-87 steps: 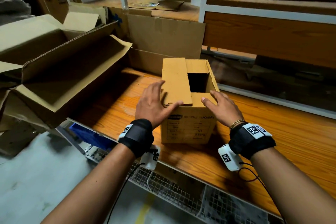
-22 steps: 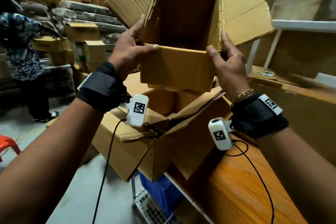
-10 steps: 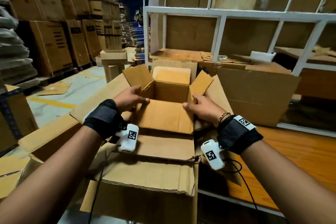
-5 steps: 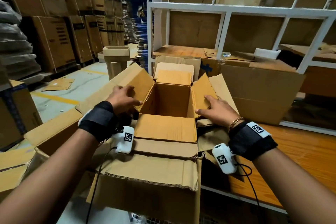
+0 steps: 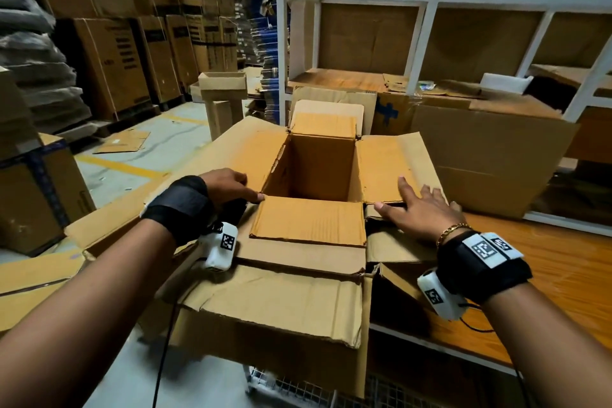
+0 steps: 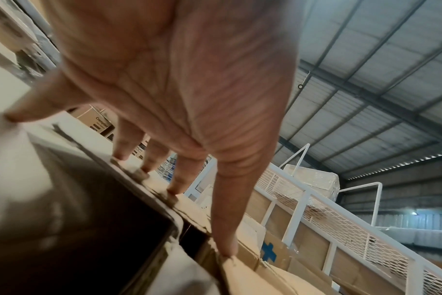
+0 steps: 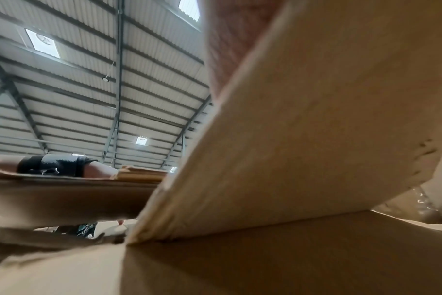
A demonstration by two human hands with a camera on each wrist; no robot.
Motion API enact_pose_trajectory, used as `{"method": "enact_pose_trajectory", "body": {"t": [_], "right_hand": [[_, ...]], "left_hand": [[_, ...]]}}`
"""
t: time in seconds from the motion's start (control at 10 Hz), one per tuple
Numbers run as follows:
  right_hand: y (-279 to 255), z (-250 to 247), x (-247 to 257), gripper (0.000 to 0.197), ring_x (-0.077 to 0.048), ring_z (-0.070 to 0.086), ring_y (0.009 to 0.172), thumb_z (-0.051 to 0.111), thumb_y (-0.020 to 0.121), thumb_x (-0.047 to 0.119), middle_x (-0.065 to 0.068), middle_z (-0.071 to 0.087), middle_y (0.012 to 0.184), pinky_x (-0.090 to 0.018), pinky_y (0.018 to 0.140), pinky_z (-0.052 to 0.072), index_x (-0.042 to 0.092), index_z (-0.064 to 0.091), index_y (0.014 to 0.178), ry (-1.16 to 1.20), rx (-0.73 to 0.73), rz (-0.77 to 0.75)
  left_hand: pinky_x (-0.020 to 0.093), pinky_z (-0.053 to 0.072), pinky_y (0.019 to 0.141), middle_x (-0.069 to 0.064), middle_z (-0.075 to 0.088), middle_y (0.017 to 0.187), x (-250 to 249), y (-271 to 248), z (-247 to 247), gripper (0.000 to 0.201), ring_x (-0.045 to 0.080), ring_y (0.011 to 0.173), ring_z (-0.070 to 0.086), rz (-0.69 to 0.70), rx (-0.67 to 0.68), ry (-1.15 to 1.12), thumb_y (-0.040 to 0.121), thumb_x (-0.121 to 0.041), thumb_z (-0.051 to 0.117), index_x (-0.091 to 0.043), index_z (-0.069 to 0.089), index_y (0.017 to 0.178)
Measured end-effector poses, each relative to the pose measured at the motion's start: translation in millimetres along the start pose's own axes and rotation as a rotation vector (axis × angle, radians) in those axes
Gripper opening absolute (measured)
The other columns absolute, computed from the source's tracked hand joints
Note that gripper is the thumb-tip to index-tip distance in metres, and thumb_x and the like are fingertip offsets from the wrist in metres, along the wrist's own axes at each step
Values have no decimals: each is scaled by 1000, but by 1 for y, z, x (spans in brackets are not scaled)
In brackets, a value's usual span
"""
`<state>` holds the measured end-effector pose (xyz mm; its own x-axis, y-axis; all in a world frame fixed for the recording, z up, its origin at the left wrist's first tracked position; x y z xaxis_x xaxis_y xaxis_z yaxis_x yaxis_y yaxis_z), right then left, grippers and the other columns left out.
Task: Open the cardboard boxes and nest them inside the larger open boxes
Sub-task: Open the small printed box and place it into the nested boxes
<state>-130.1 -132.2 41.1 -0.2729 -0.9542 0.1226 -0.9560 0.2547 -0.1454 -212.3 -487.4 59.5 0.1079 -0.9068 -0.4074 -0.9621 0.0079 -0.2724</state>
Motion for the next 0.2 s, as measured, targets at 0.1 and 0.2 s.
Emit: {"method": "enact_pose_trajectory", "body": {"t": [0.1, 0.2], "right_hand": [[-4, -2, -5, 99, -37, -5, 150, 24, 73, 93, -13, -6, 165, -58, 116, 8, 44, -2, 154, 11, -47, 27], [-12, -15, -7, 96, -39, 1, 150, 30, 75, 90, -10, -6, 165, -58, 116, 11, 44, 4, 155, 60, -72, -8]], "left_hand": [[39, 38, 101, 11, 44, 144, -2, 0, 1, 76, 29, 128, 43, 20, -5, 21, 82, -54, 68, -14, 45, 141], [42, 34, 109, 10, 32, 151, -6, -4, -5, 86, 30, 136, 35, 39, -73, 48, 80, -56, 68, -18, 35, 149]]}}
Point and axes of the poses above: each hand's wrist, its own y-axis towards the middle knuckle, its own z-axis out of the palm, x = y × z, the point moved 4 cm from there along y, towards the middle knuckle
